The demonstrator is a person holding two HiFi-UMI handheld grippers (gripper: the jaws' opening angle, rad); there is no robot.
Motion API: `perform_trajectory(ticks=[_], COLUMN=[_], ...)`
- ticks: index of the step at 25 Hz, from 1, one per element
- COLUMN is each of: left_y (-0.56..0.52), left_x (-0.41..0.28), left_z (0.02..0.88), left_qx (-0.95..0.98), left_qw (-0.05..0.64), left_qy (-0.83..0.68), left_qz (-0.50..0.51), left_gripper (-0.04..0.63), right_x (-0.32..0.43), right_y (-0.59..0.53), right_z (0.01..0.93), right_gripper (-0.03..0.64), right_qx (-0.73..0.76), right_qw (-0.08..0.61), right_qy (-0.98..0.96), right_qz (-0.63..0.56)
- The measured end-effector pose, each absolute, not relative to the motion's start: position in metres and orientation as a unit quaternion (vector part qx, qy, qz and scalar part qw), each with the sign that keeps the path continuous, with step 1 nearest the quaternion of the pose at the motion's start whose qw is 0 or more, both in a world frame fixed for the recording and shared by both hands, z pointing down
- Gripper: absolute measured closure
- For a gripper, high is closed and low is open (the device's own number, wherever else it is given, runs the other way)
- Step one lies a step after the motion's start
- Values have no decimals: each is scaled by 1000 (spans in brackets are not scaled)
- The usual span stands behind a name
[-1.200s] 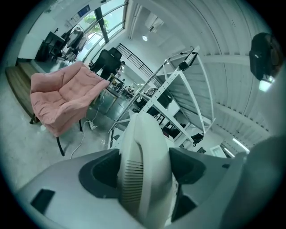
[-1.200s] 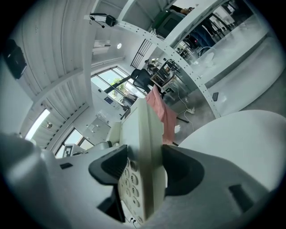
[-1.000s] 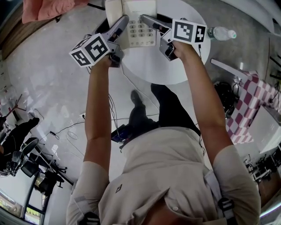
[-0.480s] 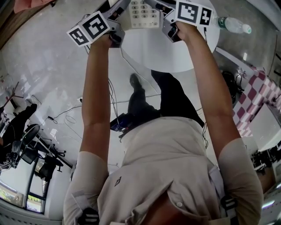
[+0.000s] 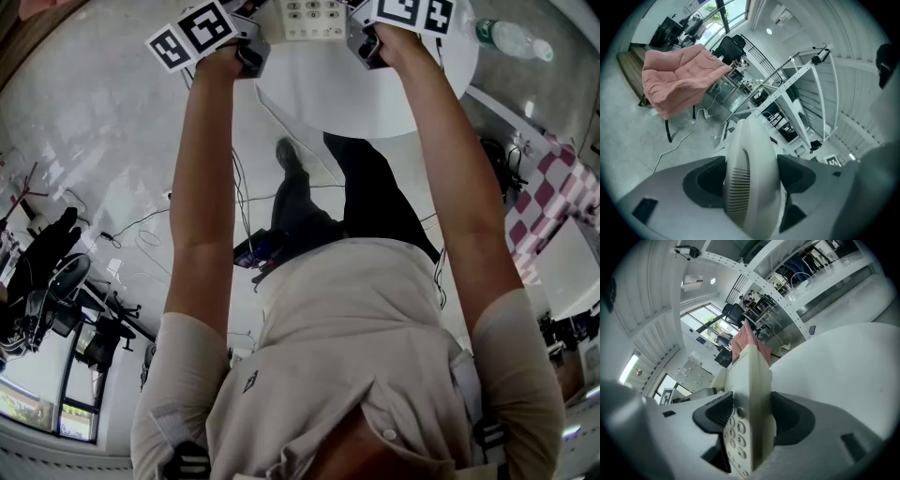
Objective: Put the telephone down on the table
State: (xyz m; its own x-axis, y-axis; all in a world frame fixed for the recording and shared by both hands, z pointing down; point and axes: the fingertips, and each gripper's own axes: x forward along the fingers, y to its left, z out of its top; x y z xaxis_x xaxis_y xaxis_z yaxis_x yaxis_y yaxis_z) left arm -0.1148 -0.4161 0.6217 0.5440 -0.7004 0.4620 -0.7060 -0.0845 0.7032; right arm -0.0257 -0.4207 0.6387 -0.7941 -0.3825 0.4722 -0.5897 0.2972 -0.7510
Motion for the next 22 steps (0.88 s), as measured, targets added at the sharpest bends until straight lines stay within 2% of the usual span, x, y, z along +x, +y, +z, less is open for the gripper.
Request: perform_trajectory(ticks=[8,22], left_y=[-412,-409], left_x=[-107,-108], left_z=[646,665], left_qx=[720,715], left_qw=[504,496], left_qy=[-477,-492], left_qz=[6,17], left_gripper=[255,255], right_x=[-23,-19], right_y=[-417,-418], right_z=[658,677], right_gripper=[373,364], right_qx=[319,351], right_qw=[120,125], right_qy=[-792,-801], right_qz=[507,468])
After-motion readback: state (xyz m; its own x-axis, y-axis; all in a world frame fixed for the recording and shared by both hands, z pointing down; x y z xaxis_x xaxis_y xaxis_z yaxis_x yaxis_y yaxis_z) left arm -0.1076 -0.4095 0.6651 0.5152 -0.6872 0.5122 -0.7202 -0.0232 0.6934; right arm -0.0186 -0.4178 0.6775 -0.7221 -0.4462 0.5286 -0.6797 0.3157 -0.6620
